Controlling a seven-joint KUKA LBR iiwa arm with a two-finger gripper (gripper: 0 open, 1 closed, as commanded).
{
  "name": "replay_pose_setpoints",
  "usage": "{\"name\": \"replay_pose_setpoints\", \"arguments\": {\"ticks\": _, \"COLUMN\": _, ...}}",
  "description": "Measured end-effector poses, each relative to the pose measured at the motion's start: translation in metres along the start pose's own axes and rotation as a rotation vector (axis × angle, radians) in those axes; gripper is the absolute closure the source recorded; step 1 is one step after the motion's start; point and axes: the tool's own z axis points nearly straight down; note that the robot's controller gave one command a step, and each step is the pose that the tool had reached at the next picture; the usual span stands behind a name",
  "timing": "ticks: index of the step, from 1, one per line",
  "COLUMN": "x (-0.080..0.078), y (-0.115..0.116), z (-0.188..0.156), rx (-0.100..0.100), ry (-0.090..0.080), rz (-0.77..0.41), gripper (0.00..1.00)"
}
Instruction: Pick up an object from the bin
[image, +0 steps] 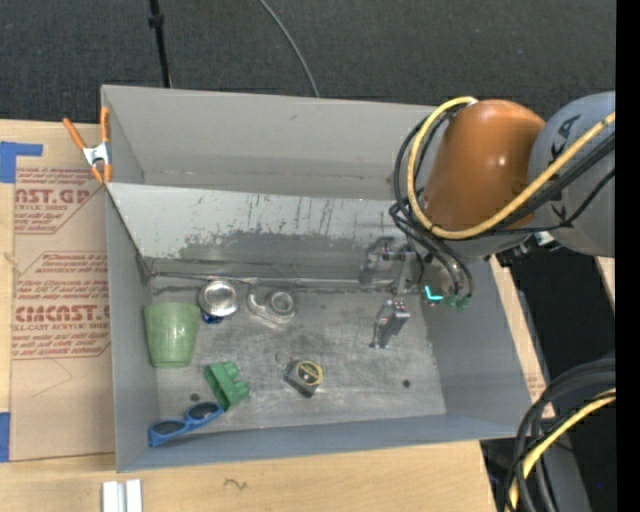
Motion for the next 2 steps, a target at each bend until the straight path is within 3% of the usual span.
{"name": "replay_pose_setpoints", "arguments": {"ticks": 1, "x": 0.036, "y": 0.095, "z": 0.141, "rx": -0.002, "ry": -0.005, "rz": -0.012, "gripper": 0.0}}
{"name": "replay_pose_setpoints", "arguments": {"ticks": 2, "x": 0.065, "y": 0.05, "z": 0.11, "rx": 0.002, "ry": 0.002, "rz": -0.022, "gripper": 0.0}}
